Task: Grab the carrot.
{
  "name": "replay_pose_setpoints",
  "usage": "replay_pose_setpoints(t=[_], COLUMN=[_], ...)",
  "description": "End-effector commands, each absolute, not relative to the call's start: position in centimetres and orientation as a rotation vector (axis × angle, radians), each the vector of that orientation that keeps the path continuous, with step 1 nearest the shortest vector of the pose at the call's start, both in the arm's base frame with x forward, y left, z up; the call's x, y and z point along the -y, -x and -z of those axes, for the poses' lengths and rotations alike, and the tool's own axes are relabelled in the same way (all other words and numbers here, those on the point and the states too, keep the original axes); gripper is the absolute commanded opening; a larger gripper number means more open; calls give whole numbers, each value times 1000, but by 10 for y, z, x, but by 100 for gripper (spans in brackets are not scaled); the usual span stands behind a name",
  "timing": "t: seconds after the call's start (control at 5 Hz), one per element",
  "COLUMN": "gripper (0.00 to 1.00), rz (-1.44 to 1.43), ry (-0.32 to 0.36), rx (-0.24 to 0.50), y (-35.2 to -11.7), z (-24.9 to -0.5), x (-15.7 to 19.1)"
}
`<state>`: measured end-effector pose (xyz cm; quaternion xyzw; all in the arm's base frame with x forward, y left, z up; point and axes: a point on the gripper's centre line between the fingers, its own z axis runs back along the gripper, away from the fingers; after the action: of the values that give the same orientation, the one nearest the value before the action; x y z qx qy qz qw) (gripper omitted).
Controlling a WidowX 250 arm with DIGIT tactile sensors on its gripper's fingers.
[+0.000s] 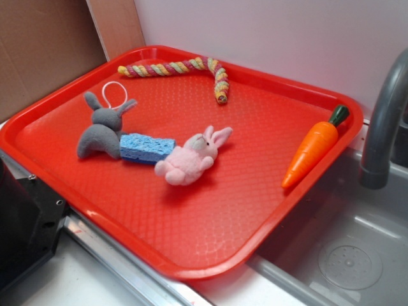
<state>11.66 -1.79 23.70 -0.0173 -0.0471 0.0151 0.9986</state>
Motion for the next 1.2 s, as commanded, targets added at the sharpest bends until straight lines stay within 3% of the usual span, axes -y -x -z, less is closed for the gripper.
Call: replay_pose_setpoints(t=[0.0,0.2,0.4,0.6,0.8,1.0], gripper=[100,100,100,100,100,100], rz=[-30,32,95,138,153,131], ry=[35,62,175,229,196,99], rx=[94,132,143,113,105,152], y=[-117,-159,-199,-238,-266,-292], z=[-237,-217,-197,-163,-125,-90], x=[18,68,118,159,174,179])
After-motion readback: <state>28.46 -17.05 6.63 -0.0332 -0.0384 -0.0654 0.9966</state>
